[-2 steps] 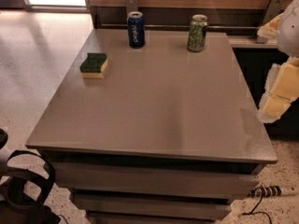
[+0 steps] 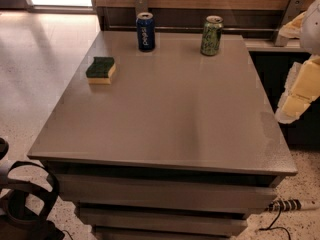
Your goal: Move green can near sponge
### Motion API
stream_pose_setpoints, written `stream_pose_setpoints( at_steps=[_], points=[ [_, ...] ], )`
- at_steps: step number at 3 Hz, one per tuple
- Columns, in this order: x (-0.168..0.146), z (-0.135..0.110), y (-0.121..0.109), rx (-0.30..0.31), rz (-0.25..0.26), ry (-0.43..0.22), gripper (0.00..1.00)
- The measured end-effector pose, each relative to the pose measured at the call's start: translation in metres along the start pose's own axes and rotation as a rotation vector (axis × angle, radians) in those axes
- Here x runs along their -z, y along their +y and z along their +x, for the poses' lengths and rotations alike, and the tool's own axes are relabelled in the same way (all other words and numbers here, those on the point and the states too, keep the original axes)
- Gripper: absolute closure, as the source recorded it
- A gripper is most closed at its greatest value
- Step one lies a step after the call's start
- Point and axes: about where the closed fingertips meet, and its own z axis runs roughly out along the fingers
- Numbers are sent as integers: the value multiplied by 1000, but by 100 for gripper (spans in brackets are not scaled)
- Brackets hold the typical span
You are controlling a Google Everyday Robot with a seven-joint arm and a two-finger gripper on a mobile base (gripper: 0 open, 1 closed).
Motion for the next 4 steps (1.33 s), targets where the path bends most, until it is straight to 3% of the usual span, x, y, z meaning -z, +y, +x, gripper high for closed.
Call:
stream_pose_setpoints(
  at_steps=[1, 3, 4],
  points=[
    [-10, 19, -35, -108, 50, -63, 0],
    [-30, 59, -87, -382, 241, -229, 0],
    [-47, 69, -122, -471, 324, -336, 0]
  ],
)
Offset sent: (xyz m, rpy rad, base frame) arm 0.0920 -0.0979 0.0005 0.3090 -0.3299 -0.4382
